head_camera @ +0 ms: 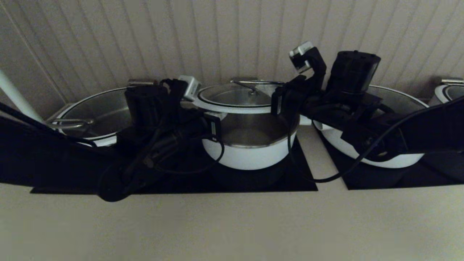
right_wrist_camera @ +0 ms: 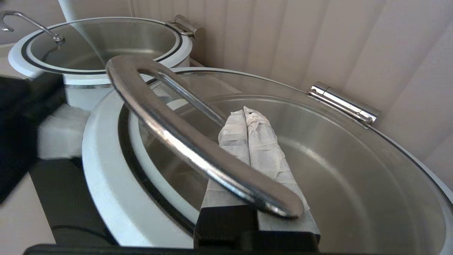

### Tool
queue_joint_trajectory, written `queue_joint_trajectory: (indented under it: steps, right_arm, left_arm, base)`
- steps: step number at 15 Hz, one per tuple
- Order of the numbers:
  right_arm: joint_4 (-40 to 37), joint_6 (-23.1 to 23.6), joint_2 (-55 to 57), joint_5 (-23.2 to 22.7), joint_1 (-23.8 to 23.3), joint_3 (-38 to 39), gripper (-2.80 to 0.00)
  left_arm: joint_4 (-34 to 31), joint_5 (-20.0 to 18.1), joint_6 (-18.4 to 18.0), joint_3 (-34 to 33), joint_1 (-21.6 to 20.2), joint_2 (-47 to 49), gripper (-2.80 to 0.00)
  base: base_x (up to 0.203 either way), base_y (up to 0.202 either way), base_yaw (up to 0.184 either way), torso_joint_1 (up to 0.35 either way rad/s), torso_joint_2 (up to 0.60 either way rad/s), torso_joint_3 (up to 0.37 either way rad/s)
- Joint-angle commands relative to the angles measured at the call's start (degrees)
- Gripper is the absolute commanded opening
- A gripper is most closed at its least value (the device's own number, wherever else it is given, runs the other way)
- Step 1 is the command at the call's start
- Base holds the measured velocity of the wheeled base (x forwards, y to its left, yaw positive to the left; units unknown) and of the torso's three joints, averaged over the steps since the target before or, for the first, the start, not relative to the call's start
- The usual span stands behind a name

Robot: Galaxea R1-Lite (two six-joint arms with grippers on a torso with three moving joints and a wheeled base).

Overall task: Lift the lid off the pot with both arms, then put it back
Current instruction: Hold the pot lid with the left arm

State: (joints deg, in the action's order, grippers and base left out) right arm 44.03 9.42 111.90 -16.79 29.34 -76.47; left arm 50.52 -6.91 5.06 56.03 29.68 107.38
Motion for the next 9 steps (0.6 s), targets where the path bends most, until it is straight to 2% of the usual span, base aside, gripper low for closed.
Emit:
queue_joint_trajectory:
  steps: [1,6,9]
  right_arm:
    - [0.0,0.1,-1.4,-0.1,0.0,1.1,-2.80]
    - [-0.3,0.1,-5.1,-0.1,-0.1,5.9,-2.80]
    - [-3.2,0.0,-8.8,-0.4,-0.1,8.2,-2.80]
  left_arm:
    - [0.4,0.0,0.0,0.2,0.0,0.8,-2.80]
    - [0.4,0.0,0.0,0.1,0.0,0.9,-2.80]
    - [0.4,0.0,0.0,0.1,0.0,1.0,-2.80]
  base:
    - [0.000,0.000,0.000,0.000,0.00,0.000]
    - [0.000,0.000,0.000,0.000,0.00,0.000]
    - [0.000,0.000,0.000,0.000,0.00,0.000]
